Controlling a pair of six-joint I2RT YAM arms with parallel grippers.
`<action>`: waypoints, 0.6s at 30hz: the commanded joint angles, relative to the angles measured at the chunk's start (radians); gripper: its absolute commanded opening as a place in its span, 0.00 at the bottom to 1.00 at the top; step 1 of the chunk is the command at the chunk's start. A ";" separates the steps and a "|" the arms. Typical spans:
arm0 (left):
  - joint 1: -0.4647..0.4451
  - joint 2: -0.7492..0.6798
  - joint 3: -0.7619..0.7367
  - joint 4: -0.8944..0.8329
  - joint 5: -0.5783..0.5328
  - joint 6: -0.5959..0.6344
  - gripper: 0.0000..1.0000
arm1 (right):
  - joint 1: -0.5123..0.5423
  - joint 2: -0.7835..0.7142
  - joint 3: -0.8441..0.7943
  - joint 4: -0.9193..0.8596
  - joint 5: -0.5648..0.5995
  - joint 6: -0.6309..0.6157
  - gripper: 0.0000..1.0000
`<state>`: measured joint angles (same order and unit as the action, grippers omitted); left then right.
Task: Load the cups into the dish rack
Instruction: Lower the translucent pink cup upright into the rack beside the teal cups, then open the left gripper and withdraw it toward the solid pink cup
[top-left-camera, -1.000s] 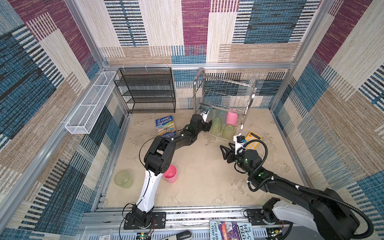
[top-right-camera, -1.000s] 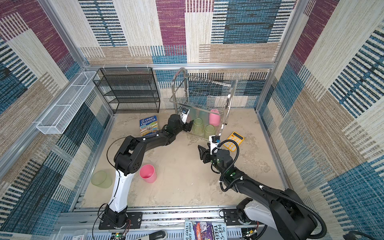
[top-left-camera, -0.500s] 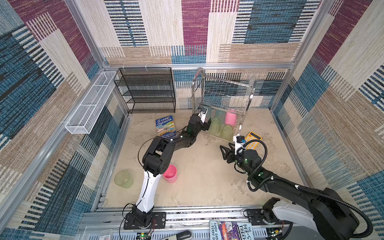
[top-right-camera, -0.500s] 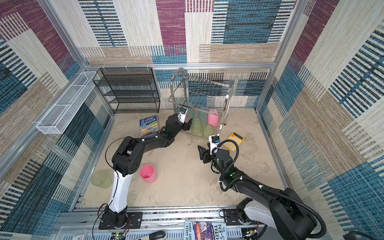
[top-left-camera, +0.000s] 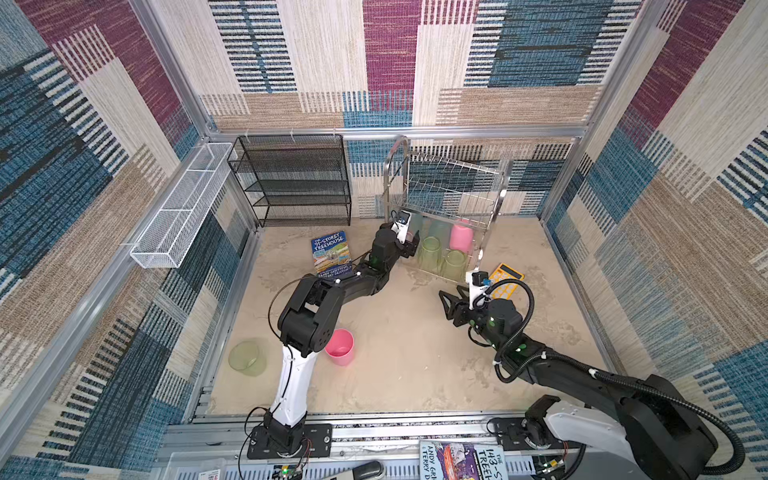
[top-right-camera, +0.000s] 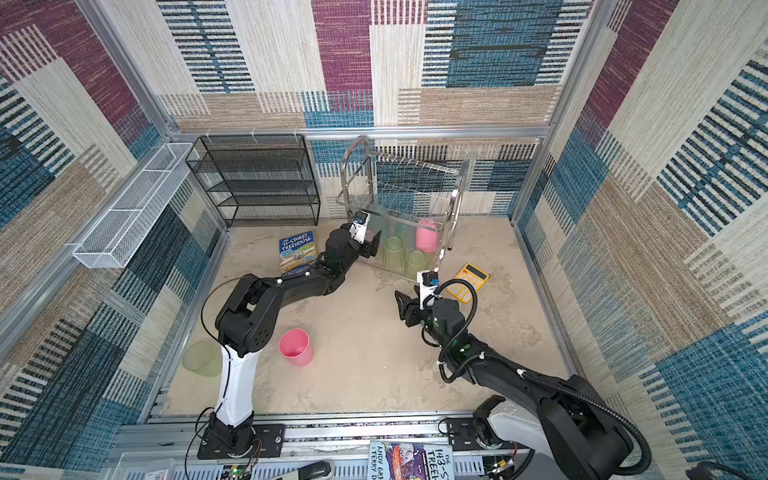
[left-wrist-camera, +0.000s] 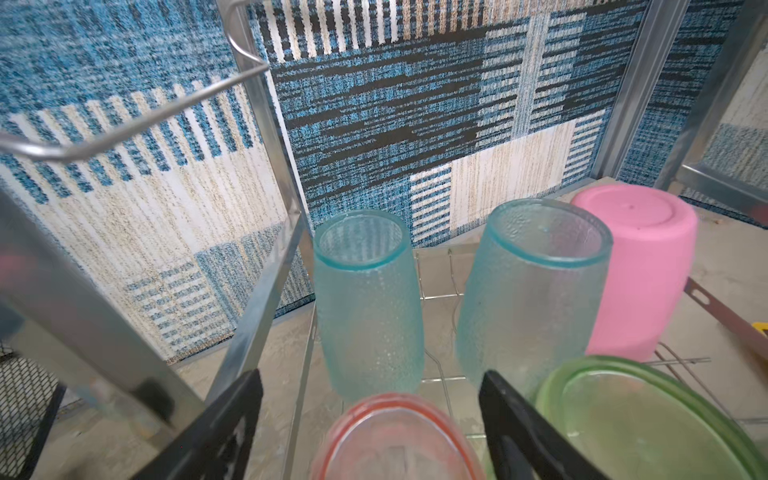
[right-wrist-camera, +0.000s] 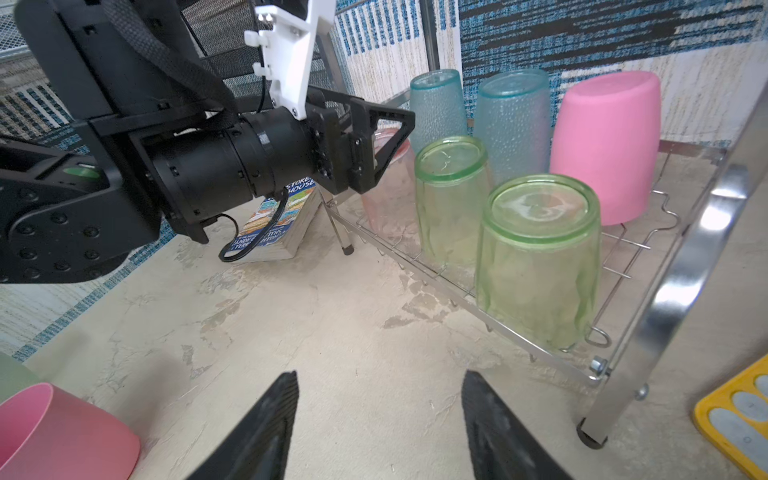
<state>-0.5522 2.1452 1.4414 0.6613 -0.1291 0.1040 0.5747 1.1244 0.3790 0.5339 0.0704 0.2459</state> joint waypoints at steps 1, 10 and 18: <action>0.000 -0.029 -0.021 0.059 -0.005 0.013 0.84 | 0.001 -0.002 0.010 0.035 -0.011 -0.011 0.65; -0.005 -0.106 -0.127 0.117 0.000 -0.005 0.83 | 0.001 -0.023 0.001 0.030 -0.003 -0.017 0.65; -0.015 -0.224 -0.275 0.145 -0.020 -0.023 0.82 | 0.001 -0.047 0.000 0.022 0.003 -0.019 0.65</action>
<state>-0.5652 1.9587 1.1995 0.7528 -0.1291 0.0994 0.5747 1.0870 0.3794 0.5335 0.0708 0.2314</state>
